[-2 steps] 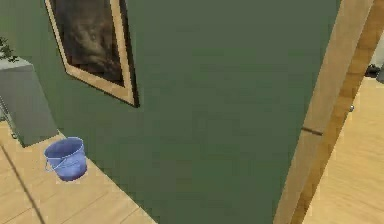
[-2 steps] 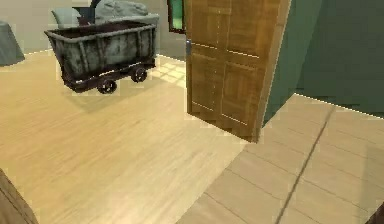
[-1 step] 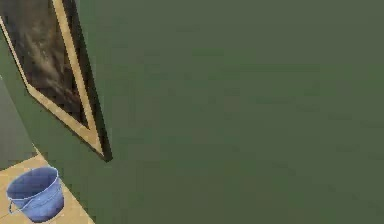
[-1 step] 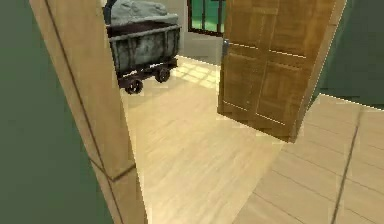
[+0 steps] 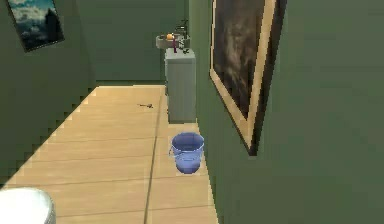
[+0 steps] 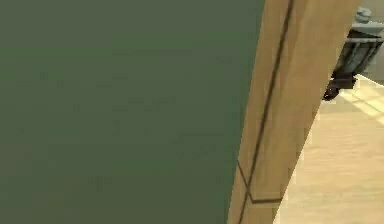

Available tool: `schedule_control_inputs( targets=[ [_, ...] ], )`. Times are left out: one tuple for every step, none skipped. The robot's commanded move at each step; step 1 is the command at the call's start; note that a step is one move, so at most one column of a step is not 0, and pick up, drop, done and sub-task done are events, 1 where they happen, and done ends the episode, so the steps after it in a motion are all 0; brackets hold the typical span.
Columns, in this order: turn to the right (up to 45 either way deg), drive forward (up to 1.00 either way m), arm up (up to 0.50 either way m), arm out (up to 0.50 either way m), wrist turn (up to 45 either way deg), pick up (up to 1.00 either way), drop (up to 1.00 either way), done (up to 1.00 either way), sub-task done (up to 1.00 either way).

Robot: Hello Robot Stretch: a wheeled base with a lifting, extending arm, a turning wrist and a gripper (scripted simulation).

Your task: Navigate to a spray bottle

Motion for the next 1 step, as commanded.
schedule_control_inputs(
  targets=[
    [-18.0,0.0,0.0,0.0,0.0,0.0,0.0,0.0,0.0]
  ],
)
